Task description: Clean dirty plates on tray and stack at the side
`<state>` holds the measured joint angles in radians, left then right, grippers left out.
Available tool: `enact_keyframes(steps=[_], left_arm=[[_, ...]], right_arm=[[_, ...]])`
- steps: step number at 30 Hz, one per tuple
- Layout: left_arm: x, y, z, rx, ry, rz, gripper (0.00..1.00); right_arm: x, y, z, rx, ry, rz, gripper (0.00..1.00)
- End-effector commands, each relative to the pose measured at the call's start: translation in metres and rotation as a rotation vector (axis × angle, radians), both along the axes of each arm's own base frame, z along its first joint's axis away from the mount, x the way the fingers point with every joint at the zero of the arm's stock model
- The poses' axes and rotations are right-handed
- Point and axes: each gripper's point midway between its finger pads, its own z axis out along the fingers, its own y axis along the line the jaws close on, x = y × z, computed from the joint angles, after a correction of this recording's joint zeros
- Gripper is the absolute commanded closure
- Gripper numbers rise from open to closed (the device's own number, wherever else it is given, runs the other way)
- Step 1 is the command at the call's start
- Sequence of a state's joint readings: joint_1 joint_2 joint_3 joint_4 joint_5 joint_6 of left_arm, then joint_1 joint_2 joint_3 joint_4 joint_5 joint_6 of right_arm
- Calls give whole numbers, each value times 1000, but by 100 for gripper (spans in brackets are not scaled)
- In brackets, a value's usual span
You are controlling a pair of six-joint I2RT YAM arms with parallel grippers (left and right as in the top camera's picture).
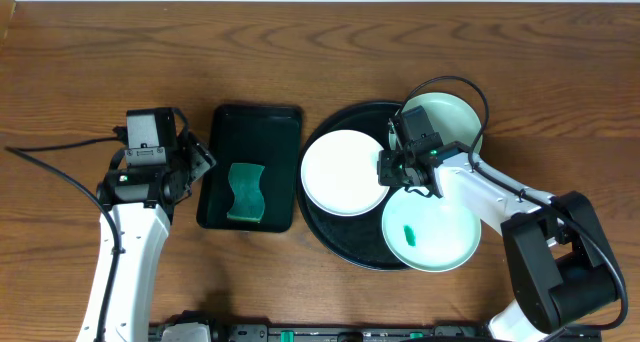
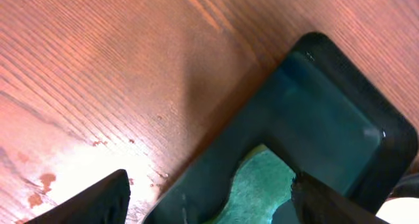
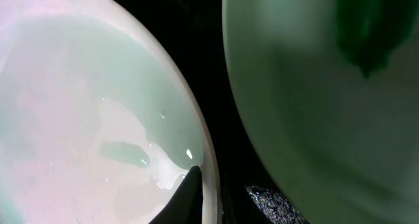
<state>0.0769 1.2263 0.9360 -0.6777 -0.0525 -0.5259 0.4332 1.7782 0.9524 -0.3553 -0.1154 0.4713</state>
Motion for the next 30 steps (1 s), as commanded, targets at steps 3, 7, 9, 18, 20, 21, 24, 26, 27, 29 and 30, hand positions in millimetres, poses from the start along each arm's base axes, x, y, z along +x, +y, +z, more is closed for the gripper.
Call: enact_keyframes(steps=[3,7,9,18,20,21,24,26,27,29,30], left_arm=[[4,2,9,0,-22,13,20],[4,2,9,1,-22,15,19],[4,2,9,1,-22,14,19],[4,2,9,1,-23,14,19],[4,2,9,1,-23,15,19],[4,2,9,1,-23,15,18],[4,2,9,1,-23,15,18],[4,2,9,1,-23,15,18],[4,2,9,1,-23,15,18],[4,2,9,1,-23,15,18],[4,2,9,1,-23,15,18]], right_arm=[[-6,2,-7,-6,22,-1,94],[-6,2,-7,-6,22,-1,95],[-6,2,-7,-3,25,-10,90],[-8,5,-7,11,34,-11,99],[-8,5,-7,11,34,-11,99],[-8,5,-7,11,34,-11,99],[-8,6,-5,22,35,-8,99],[-7,6,-3,23,31,-8,99],[-7,7,-1,25,26,-8,99],[-6,7,4,28,16,-5,99],[-6,6,6,30,12,-6,99]])
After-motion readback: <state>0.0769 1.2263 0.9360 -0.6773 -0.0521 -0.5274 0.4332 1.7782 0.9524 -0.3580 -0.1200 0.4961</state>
